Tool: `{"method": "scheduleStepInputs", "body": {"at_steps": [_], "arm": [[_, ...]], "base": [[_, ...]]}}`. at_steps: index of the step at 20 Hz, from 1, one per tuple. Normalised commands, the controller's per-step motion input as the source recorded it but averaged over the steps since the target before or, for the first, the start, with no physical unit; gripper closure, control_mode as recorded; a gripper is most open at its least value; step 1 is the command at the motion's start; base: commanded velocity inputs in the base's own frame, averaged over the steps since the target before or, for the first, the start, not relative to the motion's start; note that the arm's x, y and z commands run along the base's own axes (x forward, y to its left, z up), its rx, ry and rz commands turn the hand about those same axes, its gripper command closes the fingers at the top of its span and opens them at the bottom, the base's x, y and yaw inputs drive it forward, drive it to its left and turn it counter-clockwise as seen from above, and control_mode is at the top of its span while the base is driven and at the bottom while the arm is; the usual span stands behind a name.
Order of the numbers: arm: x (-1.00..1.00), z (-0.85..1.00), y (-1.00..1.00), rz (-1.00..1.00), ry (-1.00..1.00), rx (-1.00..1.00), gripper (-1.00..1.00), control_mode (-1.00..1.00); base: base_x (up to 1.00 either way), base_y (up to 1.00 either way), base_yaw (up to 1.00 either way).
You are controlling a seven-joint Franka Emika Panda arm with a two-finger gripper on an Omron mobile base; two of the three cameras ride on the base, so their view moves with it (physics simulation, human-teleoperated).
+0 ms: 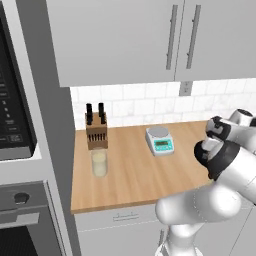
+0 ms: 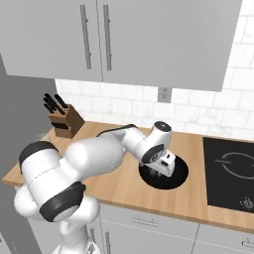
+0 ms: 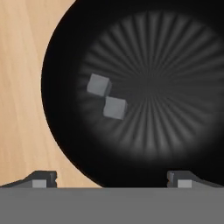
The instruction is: Grab a lemon wedge from the fridge and one ice cube from the ice bowl, and put them in the glass of lemonade.
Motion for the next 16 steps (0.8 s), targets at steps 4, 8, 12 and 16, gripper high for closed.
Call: {"method": "scheduleStepInputs", "body": {"at_steps": [4, 8, 12, 16], "arm": [[0.28, -0.16, 0.00, -0.02, 0.05, 0.00, -1.00, -1.00], [0.03, -0.29, 0.00, -0.03, 0.03, 0.00, -1.00, -1.00], [0.12, -0.25, 0.00, -0.04, 0.04, 0.00, -1.00, -1.00], [0.27, -0.15, 0.00, -0.03, 0.05, 0.00, -1.00, -1.00]], "base": [[0.00, 0.00, 0.00], [0.00, 0.00, 0.00], [0.00, 0.00, 0.00], [0.00, 0.00, 0.00]]}}
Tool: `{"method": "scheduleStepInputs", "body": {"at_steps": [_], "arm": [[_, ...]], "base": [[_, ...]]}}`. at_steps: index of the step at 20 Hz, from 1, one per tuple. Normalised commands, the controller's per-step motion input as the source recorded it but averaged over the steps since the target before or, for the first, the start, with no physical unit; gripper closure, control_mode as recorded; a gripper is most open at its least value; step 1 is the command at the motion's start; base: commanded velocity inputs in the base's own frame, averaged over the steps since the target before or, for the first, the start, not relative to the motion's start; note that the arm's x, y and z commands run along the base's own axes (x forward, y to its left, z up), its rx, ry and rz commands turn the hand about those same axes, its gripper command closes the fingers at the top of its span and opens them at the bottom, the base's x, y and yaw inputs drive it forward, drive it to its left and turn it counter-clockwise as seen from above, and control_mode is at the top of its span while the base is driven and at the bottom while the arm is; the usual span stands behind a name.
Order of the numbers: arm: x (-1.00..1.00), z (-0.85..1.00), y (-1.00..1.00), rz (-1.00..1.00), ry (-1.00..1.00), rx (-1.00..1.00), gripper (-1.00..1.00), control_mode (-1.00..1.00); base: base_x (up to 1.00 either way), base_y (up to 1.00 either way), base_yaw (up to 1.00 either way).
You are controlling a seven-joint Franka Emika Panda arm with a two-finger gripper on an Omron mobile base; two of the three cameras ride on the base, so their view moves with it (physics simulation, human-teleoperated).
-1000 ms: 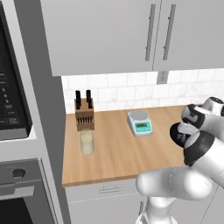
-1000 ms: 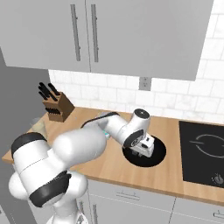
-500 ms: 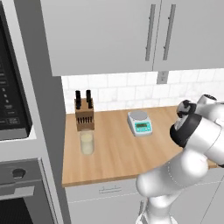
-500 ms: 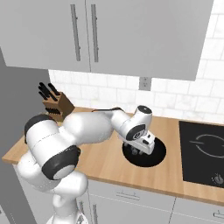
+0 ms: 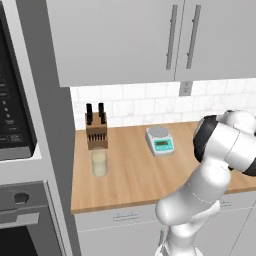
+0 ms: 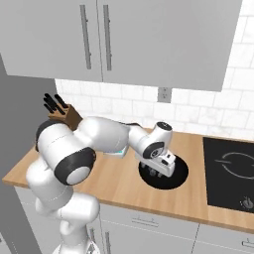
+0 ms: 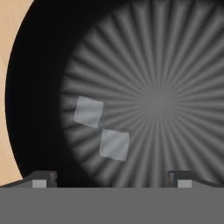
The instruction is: Grab a lemon wedge from the fridge and one ice cube from the ice bowl, and put them in the glass of lemonade.
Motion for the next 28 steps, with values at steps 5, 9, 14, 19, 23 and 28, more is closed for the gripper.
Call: {"method": "scheduleStepInputs", "body": {"at_steps": [5, 9, 14, 19, 23, 28], "arm": [[0.22, -0.20, -0.01, -0.02, 0.03, 0.00, -1.00, -1.00], [0.14, -0.20, -0.11, -0.01, 0.01, 0.00, -1.00, -1.00], [0.08, -0.21, -0.15, -0.01, 0.00, 0.00, -1.00, -1.00], [0.15, -0.20, -0.06, -0.02, 0.00, 0.00, -1.00, -1.00], [0.15, -0.26, 0.00, -0.03, 0.00, 0.00, 1.00, -1.00], [0.01, -0.24, 0.03, -0.03, 0.04, 0.00, 1.00, -1.00]], "base": [[0.00, 0.00, 0.00], [0.00, 0.00, 0.00], [0.00, 0.00, 0.00], [0.00, 0.00, 0.00], [0.00, 0.00, 0.00], [0.00, 0.00, 0.00]]}}
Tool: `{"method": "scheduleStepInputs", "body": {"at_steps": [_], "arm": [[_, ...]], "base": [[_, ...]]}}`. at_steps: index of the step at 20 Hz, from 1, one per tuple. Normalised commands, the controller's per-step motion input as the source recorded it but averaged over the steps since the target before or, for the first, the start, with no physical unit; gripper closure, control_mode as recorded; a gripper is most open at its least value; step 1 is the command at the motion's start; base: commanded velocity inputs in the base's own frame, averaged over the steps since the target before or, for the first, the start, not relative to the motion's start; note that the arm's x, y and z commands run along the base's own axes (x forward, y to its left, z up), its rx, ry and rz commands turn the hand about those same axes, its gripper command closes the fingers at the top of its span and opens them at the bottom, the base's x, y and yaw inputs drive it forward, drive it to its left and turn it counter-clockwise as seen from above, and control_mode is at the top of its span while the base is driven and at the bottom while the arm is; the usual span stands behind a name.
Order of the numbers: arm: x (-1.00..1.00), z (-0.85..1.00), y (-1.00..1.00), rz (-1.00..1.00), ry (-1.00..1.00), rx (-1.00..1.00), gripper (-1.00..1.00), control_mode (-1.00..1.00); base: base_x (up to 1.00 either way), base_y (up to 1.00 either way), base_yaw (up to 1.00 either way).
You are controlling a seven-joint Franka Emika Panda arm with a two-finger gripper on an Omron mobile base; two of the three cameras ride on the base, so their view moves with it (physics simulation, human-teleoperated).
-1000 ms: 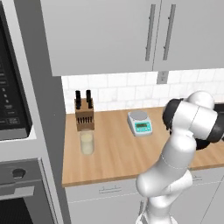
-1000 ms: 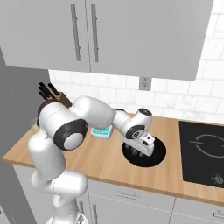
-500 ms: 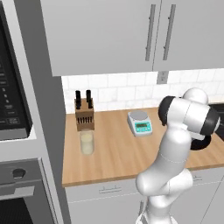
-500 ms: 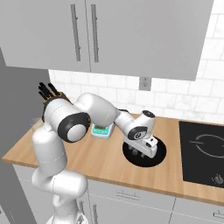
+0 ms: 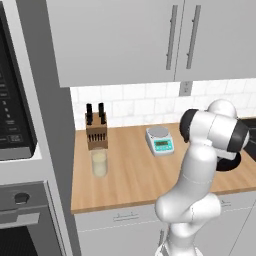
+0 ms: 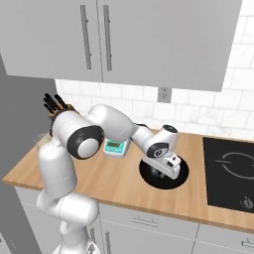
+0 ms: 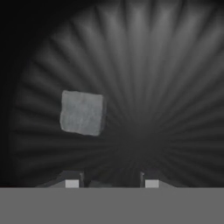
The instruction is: Grab a lemon wedge from the fridge and one ice cube from the ice bowl, and put them in the glass of lemonade.
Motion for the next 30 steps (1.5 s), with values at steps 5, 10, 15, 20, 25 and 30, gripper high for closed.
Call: {"method": "scheduleStepInputs", "body": {"at_steps": [5, 10, 15, 20, 25, 30], "arm": [[0.00, -0.16, 0.19, -0.02, 0.06, 0.00, 1.00, -1.00], [0.04, -0.06, 0.14, -0.01, 0.04, 0.00, 1.00, -1.00], [-0.31, 0.17, 0.00, 0.00, -0.04, 0.00, 1.00, -1.00], [-0.66, 0.62, 0.05, 0.00, -0.17, 0.00, 1.00, -1.00], [-0.54, 0.63, 0.56, 0.02, -0.22, -0.06, 1.00, -1.00], [-0.32, 0.47, 0.99, 0.13, -0.30, -0.16, 1.00, -1.00]], "base": [[0.00, 0.00, 0.00], [0.00, 0.00, 0.00], [0.00, 0.00, 0.00], [0.00, 0.00, 0.00], [0.00, 0.00, 0.00], [0.00, 0.00, 0.00]]}}
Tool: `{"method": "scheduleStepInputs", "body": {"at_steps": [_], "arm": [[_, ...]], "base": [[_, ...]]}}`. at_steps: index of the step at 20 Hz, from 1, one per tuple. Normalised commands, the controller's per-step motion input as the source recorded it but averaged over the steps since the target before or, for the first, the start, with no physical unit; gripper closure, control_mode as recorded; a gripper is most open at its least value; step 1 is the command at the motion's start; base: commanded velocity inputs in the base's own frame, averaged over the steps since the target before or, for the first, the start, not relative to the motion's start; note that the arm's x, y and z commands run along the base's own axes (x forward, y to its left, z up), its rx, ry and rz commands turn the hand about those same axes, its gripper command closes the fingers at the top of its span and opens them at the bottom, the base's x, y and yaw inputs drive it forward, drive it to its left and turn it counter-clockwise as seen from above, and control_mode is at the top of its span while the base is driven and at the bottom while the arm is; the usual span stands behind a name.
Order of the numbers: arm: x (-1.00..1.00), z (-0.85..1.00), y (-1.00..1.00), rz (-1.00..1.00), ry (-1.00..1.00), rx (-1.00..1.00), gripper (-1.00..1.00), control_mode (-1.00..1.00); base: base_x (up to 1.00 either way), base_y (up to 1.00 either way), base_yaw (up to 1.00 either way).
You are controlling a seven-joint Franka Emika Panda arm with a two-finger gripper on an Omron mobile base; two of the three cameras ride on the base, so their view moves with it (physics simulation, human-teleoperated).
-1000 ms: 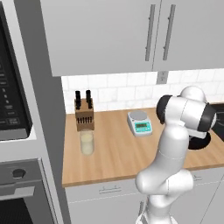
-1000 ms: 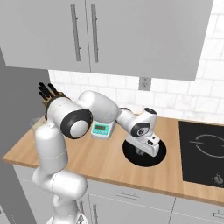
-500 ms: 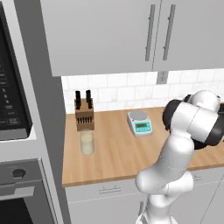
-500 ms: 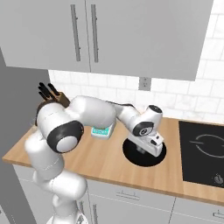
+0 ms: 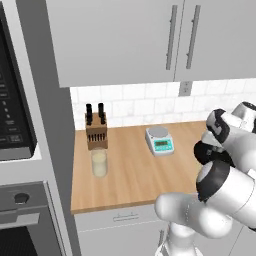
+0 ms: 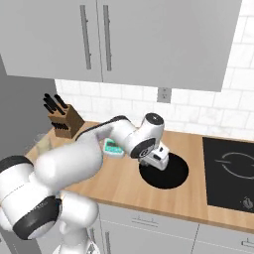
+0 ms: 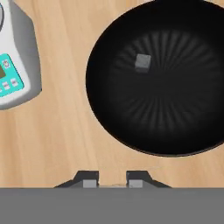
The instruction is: Grab a lemon wedge from the fridge and one ice cube from the ice bowl, and put them in the glass of lemonade.
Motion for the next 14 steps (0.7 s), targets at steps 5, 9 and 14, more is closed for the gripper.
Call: {"method": "scheduleStepInputs", "body": {"at_steps": [5, 9, 14], "arm": [[-0.18, 0.37, 1.00, 0.11, -0.28, -0.16, 1.00, -1.00], [-0.09, 0.47, 1.00, 0.01, -0.14, -0.01, 1.00, -1.00], [-0.11, 0.51, 1.00, 0.00, 0.00, 0.09, 1.00, -1.00]], "base": [[0.00, 0.00, 0.00], [0.00, 0.00, 0.00], [0.00, 0.00, 0.00]]}}
